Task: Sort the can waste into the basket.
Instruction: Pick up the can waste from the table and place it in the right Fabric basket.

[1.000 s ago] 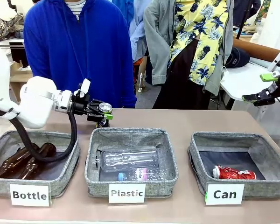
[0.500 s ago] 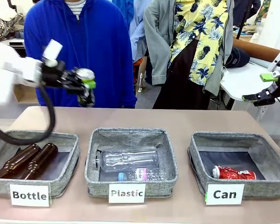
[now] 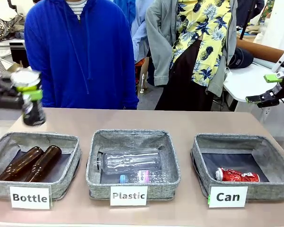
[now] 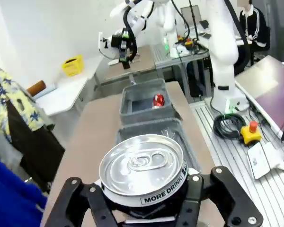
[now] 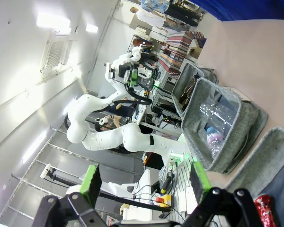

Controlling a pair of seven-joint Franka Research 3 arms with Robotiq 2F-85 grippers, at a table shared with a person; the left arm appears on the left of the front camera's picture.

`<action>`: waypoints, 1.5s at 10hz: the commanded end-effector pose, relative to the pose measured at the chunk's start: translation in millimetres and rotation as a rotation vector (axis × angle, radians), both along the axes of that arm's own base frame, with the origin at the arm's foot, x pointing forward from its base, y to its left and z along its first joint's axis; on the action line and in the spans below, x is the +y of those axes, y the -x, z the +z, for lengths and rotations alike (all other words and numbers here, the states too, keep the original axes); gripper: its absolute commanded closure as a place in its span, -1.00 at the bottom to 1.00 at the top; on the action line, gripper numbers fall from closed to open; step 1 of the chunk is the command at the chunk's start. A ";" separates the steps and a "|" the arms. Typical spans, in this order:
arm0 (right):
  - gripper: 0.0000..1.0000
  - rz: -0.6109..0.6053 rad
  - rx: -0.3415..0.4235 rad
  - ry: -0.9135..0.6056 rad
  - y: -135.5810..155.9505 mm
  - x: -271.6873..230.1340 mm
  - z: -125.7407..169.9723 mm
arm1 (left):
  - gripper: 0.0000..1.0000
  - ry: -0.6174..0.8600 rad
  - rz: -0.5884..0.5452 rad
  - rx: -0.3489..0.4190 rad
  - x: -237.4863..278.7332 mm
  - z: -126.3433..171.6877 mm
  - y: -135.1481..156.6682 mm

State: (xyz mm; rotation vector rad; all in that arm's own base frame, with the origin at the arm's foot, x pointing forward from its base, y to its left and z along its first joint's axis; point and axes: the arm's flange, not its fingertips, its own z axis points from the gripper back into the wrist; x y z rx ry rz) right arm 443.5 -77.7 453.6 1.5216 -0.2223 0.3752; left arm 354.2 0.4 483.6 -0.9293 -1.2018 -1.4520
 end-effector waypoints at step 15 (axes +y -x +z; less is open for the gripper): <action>-1.00 -0.155 0.005 0.402 216.5 -103.1 -28.2 | 0.72 -0.304 -0.191 -0.206 -633.2 -37.8 -126.6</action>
